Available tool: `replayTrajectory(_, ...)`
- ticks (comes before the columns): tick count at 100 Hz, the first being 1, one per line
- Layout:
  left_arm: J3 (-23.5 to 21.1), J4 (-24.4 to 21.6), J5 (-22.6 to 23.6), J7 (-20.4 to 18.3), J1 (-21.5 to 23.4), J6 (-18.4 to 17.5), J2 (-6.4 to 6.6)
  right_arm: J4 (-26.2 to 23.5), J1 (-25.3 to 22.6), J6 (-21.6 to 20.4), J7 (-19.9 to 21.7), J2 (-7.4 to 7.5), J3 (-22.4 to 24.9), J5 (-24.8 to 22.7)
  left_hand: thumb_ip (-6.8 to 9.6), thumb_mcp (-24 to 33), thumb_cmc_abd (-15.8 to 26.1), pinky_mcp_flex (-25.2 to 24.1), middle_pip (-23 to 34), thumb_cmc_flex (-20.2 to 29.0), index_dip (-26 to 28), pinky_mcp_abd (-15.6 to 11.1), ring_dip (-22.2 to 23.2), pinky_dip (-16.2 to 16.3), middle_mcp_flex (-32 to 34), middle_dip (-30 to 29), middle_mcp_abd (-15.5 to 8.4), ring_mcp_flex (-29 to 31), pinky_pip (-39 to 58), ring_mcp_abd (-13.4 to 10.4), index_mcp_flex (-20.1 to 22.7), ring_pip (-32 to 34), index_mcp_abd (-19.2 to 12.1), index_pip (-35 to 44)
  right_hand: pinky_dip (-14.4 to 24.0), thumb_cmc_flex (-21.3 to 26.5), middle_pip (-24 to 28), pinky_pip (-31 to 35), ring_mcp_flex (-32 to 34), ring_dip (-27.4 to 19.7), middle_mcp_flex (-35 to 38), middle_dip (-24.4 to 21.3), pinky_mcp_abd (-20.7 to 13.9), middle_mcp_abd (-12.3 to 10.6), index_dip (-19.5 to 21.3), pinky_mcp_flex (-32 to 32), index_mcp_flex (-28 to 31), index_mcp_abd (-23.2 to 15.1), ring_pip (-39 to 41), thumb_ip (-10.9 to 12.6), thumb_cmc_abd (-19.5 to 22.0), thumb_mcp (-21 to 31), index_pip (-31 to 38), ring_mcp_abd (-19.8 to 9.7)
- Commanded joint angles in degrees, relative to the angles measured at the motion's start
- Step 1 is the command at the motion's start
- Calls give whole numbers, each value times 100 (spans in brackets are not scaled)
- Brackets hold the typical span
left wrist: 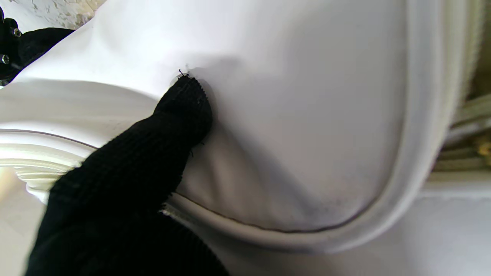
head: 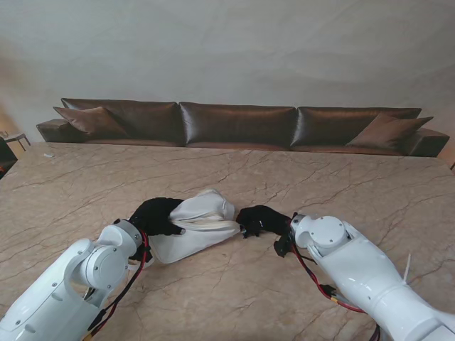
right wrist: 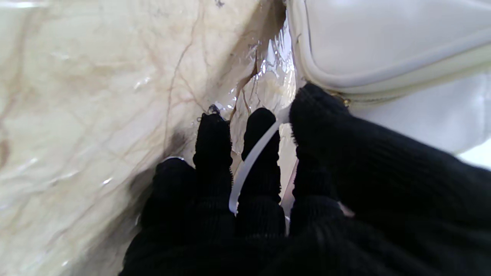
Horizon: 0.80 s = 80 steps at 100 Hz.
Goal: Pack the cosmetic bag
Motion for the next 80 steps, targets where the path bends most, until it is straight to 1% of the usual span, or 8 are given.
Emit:
replayTrajectory(1, 6, 4, -7, 4, 6, 14, -36, 84, -267, 110, -43, -76, -4, -67, 686, 1012, 1963, -87, 721, 1058, 508, 101, 158, 69, 466, 287, -636, 214, -29, 102, 831, 223, -1067, 1562, 41, 349, -21, -375, 96, -10, 186, 80, 1124, -94, -49, -118, 234, -631, 112, 114, 176, 73, -17, 135)
replayTrajectory(13, 17, 55, -5, 22, -8, 30, -39, 55, -298, 264, 237, -34, 121, 90, 681, 1022, 1959, -80, 717, 1042, 499, 99, 156, 74, 476, 285, -647, 228, -22, 85, 833, 229, -1062, 1556, 49, 414, -21, -357, 48, 23, 200, 108, 1127, -9, 106, -204, 298, -574, 168, 136, 342, 97, 21, 196)
replayTrajectory(23, 49, 115, -27, 24, -49, 73, -43, 40, -335, 314, 363, -15, 214, 185, 685, 1039, 1954, -89, 722, 1047, 487, 120, 160, 76, 483, 287, -623, 225, -22, 111, 850, 239, -1053, 1552, 92, 432, -20, -246, 75, 62, 249, 130, 1114, 10, 411, -170, 443, -540, 235, 238, 249, 318, -121, 226)
replayTrajectory(34, 104, 194, -34, 40, -107, 105, -49, 32, -365, 394, 528, -8, 306, 324, 689, 1057, 1949, -83, 741, 1053, 481, 123, 168, 81, 498, 296, -606, 245, -16, 108, 859, 266, -1038, 1556, 118, 525, 9, -174, 116, 165, 313, 157, 1119, 72, 555, -171, 567, -424, 333, 282, 286, 359, -205, 305)
replayTrajectory(42, 143, 252, -49, 60, -149, 147, -56, 35, -369, 451, 613, 4, 346, 360, 691, 1084, 1938, -72, 755, 1047, 470, 144, 172, 88, 510, 298, -585, 251, -4, 123, 873, 287, -1020, 1556, 146, 535, 66, -75, 201, 340, 401, 179, 1139, 114, 659, -124, 686, -289, 418, 309, 183, 562, -250, 394)
replayTrajectory(51, 171, 319, -54, 182, -178, 209, -83, 37, -361, 516, 713, 28, 372, 363, 701, 1121, 1929, -32, 777, 1026, 461, 160, 176, 100, 539, 305, -571, 286, 25, 131, 895, 333, -1013, 1562, 171, 536, 134, 36, 365, 518, 534, 185, 1213, 187, 624, -58, 821, -162, 564, 331, 32, 780, -299, 493)
replayTrajectory(67, 190, 375, -34, 304, -205, 303, -108, 91, -299, 542, 1021, 76, 360, 391, 716, 1194, 1915, -3, 800, 1004, 447, 162, 174, 108, 568, 317, -549, 318, 53, 143, 916, 405, -999, 1566, 196, 416, 250, 273, 638, 680, 755, 192, 1283, 271, 201, 129, 966, 39, 848, 379, -174, 1089, -270, 577)
replayTrajectory(80, 231, 448, 32, 415, -233, 363, -124, 146, -306, 591, 1214, 56, 448, 579, 719, 1364, 1839, 28, 826, 972, 353, 211, 187, 118, 663, 321, -468, 382, 90, 205, 1054, 526, -937, 1486, 194, 433, 326, 330, 662, 737, 784, 249, 1282, 269, 291, 135, 1026, 4, 922, 443, -253, 1216, -114, 605)
